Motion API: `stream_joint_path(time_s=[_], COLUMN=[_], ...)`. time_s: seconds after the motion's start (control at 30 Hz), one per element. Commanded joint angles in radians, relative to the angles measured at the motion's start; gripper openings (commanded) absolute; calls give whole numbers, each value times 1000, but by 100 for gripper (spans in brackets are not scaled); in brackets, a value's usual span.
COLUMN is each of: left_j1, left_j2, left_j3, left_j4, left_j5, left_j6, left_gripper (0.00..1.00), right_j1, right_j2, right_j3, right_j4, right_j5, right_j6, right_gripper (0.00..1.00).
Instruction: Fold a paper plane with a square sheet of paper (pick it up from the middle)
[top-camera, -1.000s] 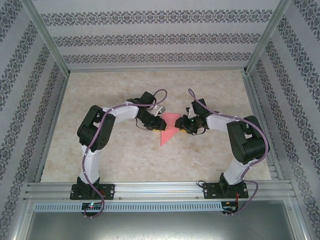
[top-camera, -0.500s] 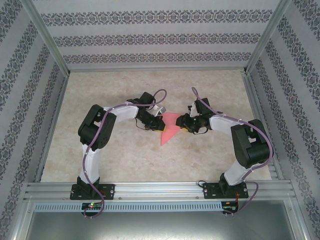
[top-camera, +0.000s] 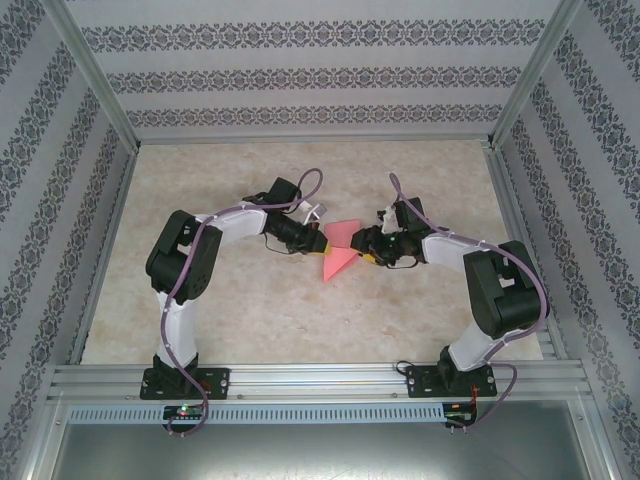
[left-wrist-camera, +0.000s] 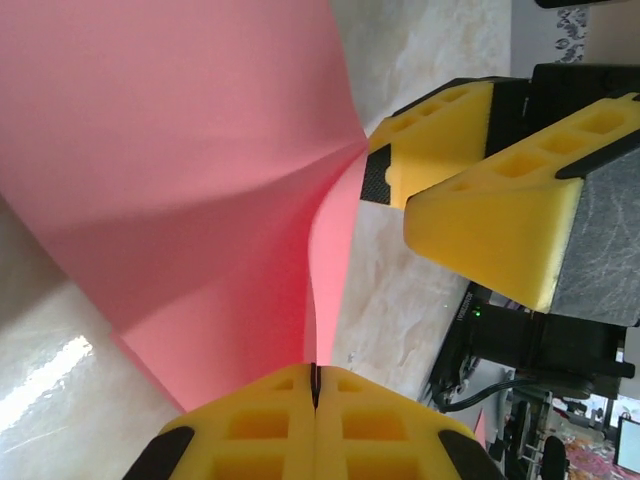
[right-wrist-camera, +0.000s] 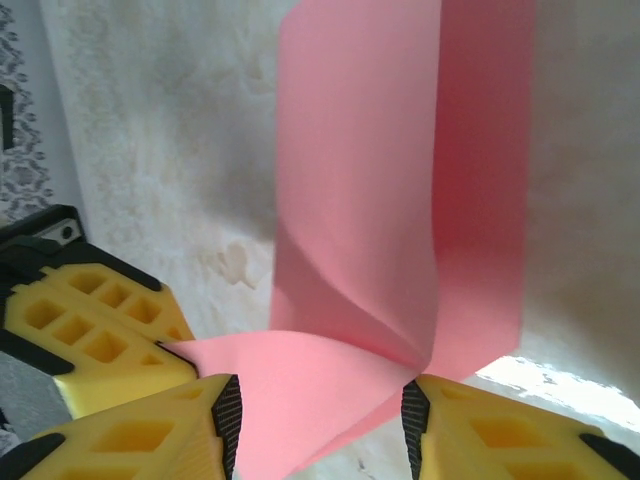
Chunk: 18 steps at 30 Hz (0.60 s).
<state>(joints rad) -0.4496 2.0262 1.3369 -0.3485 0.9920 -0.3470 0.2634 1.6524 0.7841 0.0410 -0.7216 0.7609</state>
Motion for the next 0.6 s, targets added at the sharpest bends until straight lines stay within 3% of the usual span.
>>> stream_joint_path(time_s=[0.0, 0.27, 0.57], left_j1=[10, 27, 29], left_j2=[-30, -48, -50], left_j3=[-17, -33, -48], left_j4=[56, 101, 127], left_j5=[42, 60, 71], left_j6=[-25, -58, -76], left_gripper=[0, 0, 0], right_j1=[-8, -10, 13], right_j2=[23, 18, 79], right_j3=[-16, -14, -15], right_j4=[104, 5, 225], right_j5=[-64, 1, -91], right_j6=[60, 22, 163], right_gripper=[49, 49, 47])
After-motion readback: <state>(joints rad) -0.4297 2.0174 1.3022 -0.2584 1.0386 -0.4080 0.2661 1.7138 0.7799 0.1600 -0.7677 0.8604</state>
